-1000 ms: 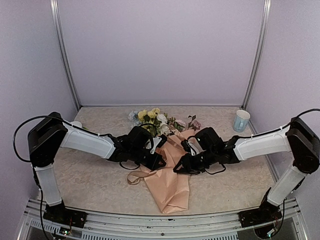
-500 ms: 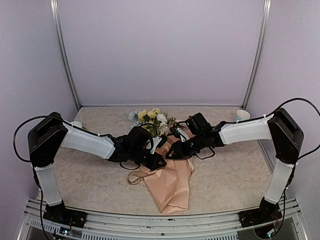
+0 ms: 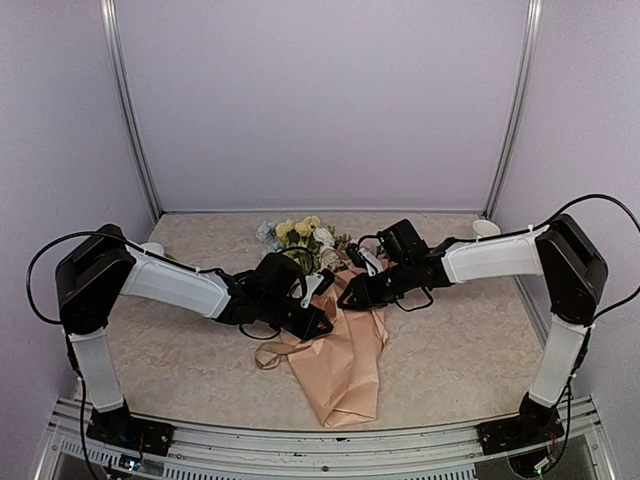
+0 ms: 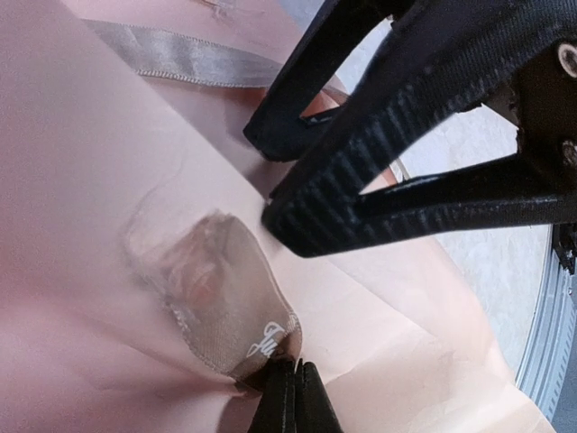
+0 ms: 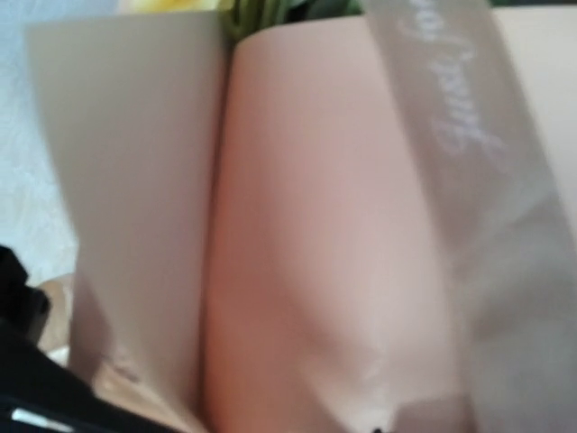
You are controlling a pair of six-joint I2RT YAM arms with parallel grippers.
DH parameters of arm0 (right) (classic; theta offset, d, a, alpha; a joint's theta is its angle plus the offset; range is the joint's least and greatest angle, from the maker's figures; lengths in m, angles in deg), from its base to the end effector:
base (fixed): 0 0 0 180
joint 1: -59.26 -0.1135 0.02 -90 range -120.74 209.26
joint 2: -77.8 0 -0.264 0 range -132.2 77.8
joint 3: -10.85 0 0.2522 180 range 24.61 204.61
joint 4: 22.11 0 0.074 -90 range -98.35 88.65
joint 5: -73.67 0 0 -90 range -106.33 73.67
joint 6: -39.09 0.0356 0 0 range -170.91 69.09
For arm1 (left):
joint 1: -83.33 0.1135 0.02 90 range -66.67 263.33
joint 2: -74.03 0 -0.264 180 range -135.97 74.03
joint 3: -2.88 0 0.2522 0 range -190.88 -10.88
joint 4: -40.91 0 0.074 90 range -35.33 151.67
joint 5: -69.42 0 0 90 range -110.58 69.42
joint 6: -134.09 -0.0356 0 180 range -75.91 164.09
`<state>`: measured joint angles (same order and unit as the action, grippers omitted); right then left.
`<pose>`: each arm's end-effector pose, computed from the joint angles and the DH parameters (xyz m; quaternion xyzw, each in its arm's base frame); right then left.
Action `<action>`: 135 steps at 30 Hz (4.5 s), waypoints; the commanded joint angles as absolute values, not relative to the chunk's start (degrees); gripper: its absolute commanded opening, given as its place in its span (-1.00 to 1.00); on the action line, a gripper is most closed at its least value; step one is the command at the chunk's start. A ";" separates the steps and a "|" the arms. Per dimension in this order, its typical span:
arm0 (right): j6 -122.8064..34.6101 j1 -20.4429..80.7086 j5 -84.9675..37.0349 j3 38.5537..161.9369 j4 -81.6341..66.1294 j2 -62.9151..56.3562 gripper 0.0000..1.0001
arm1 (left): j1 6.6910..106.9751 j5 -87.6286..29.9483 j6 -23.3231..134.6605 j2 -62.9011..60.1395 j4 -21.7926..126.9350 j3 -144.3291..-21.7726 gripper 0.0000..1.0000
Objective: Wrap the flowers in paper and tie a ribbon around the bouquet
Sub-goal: Adjust the folded bouquet at the center of the board, then cross the ribbon over the folded bouquet.
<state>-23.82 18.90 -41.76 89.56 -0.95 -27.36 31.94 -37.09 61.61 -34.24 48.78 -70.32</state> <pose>0.2845 0.2619 0.1776 -0.1841 0.8942 0.3665 0.1794 0.2344 -0.3098 0.1456 0.3191 0.8513 -0.3321 0.2513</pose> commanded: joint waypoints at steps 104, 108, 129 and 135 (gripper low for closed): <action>-24.26 23.52 -27.30 80.19 9.44 -21.82 -0.38 | 35.06 -48.35 78.48 -54.59 39.47 -88.16 -1.00; -26.40 22.58 -27.23 81.06 10.86 -22.69 -0.28 | 35.47 -48.27 78.52 -54.26 39.50 -87.72 -1.00; -36.73 15.93 -15.63 84.46 14.20 -20.88 -0.36 | 35.91 -48.44 78.53 -54.20 39.21 -87.43 -1.00; -37.96 15.93 -16.38 85.17 12.64 -24.73 -0.31 | 35.87 -48.40 78.46 -53.95 39.37 -87.52 -1.00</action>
<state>-36.43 15.88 -15.48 83.35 13.94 -22.51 35.30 -48.68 78.48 -54.13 38.75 -88.40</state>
